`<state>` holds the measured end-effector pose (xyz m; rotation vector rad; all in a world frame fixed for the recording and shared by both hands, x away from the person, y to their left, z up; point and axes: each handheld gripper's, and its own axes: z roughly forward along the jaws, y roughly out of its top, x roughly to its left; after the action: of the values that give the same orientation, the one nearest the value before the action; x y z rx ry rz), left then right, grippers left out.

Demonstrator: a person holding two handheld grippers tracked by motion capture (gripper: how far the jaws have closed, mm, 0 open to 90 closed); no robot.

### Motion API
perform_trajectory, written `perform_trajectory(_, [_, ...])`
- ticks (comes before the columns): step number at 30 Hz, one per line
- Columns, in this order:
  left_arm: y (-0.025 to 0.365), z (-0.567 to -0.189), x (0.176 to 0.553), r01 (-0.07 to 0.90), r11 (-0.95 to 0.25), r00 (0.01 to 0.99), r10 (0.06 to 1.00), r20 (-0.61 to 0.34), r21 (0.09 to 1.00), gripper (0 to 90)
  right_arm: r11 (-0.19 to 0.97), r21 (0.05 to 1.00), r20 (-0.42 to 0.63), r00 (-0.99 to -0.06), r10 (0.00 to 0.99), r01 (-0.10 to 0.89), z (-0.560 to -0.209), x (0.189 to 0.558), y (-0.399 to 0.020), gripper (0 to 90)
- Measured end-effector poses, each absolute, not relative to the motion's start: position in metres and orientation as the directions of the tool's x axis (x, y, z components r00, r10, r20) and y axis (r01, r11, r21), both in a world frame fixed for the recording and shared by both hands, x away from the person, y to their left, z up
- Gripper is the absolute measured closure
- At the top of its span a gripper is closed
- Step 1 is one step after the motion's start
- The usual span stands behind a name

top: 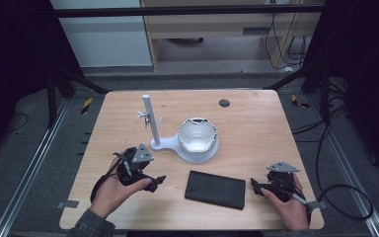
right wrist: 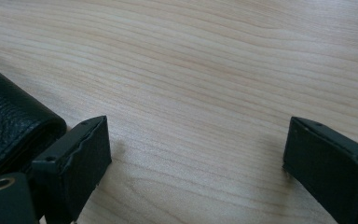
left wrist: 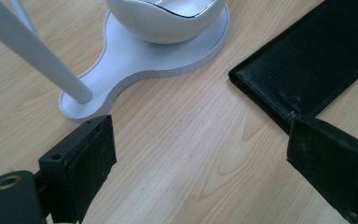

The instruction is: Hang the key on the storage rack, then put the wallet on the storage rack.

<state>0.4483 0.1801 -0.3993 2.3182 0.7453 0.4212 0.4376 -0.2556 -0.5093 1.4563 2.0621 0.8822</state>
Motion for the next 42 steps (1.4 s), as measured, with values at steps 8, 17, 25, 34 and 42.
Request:
perform_trajectory(8, [0.161, -0.41, 0.437, 0.352, -0.653, 0.824, 0.556, 0.109, 0.671, 8.6, 0.238, 0.76, -0.022, -0.341, 0.94, 0.604, -0.501, 0.428, -0.256, 8.2])
perform_trajectory(17, [0.135, -0.431, 0.429, 0.315, -0.694, 0.87, 0.484, 0.096, 0.647, 13.2, 0.264, 0.766, -0.01, -0.4, 0.916, 0.586, -0.497, 0.419, -0.252, 7.0])
perform_trajectory(25, [0.129, -0.446, 0.429, 0.328, -0.702, 0.886, 0.461, 0.051, 0.632, 34.3, 0.28, 0.774, -0.009, -0.432, 0.902, 0.569, -0.494, 0.416, -0.251, 15.2])
perform_trajectory(34, [0.12, -0.464, 0.421, 0.319, -0.753, 0.918, 0.397, 0.01, 0.575, 51.3, 0.292, 0.769, -0.015, -0.441, 0.898, 0.569, -0.495, 0.415, -0.25, 16.2])
perform_trajectory(42, [0.12, -0.469, 0.425, 0.327, -0.776, 0.922, 0.386, -0.004, 0.539, 77.5, 0.288, 0.771, -0.014, -0.437, 0.899, 0.568, -0.495, 0.415, -0.25, 17.9])
